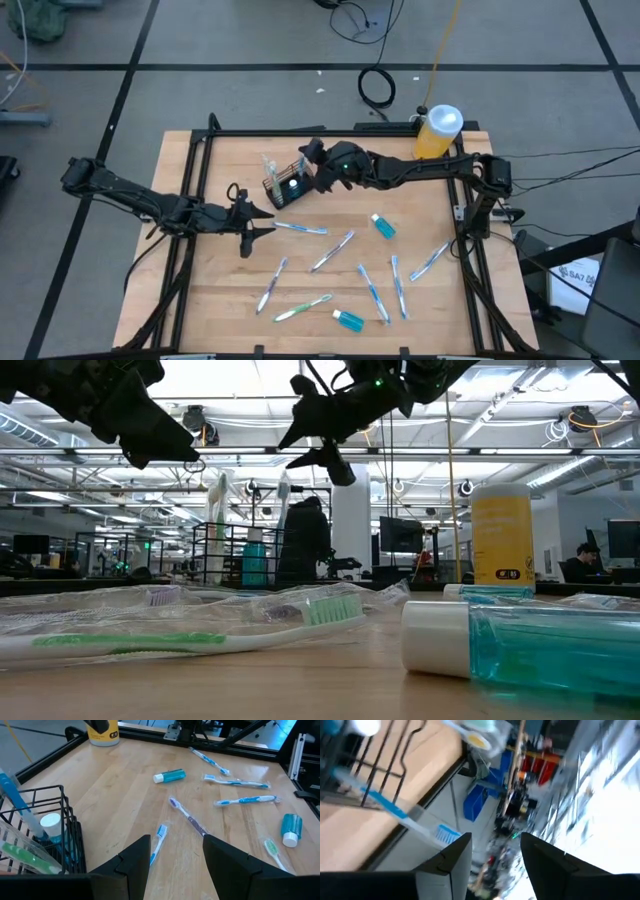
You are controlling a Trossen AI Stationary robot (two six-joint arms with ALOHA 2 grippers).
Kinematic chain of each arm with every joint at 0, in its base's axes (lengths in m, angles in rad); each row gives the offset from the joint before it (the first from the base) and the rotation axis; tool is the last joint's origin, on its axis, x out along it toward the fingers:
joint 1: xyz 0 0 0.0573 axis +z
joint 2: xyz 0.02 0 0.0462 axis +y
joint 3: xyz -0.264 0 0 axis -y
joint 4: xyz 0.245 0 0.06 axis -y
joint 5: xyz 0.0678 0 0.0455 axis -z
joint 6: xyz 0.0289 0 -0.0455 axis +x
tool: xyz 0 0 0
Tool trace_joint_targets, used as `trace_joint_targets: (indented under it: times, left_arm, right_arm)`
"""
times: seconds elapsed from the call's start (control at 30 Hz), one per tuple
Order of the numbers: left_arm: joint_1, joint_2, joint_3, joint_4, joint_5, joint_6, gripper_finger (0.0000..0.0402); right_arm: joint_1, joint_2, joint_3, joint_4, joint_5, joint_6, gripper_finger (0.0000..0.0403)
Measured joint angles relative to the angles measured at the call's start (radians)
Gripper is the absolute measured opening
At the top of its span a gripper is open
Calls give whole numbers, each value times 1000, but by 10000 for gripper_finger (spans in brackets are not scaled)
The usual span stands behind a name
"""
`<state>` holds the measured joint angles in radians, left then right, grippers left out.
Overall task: Pick & Place toothbrushing station
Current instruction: Put the violet toothbrush into the black wire organizer
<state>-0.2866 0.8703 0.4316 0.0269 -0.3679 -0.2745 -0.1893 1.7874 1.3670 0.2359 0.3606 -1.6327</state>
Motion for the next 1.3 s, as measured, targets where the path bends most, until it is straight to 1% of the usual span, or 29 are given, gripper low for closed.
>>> trace_joint_targets:
  times: [0.1,0.23,0.3,0.33,0.4,0.57,0.63,0.67,0.73,0.83,0.93,1.0,1.1,1.2,1.3]
  left_arm:
    - [0,0,0,0,0,0,189]
    - [0,0,0,0,0,0,189]
    - [0,0,0,0,0,0,189]
    - [0,0,0,0,0,0,189]
    - [0,0,0,0,0,-6,189]
    - [0,0,0,0,0,-27,189]
    - [0,0,0,0,0,-31,189]
    - [0,0,0,0,0,-37,189]
    - [0,0,0,0,0,-47,189]
    - [0,0,0,0,0,-50,189]
    - [0,0,0,0,0,-75,189]
    - [0,0,0,0,0,-82,189]
    - [0,0,0,0,0,-97,189]
    - [0,0,0,0,0,-102,189]
    - [0,0,0,0,0,-102,189]
  right_arm:
    - [20,0,0,8,102,156,166]
    - [79,0,0,-4,327,362,166]
    - [113,0,0,-50,430,495,167]
    - [131,0,0,-91,465,563,167]
    - [165,0,0,-192,504,710,166]
    - [253,0,0,-473,498,1080,163]
    - [284,0,0,-593,461,1267,163]
    - [296,0,0,-647,416,1362,163]
    - [316,0,0,-735,282,1540,162]
    - [343,0,0,-826,73,1697,162]
    - [366,0,0,-880,-75,1814,162]
    - [378,0,-7,-880,-119,1883,161]
    - [395,0,-34,-860,-126,1948,160]
    - [413,0,-68,-844,-126,1953,161]
    - [423,0,-135,-770,-127,1908,161]
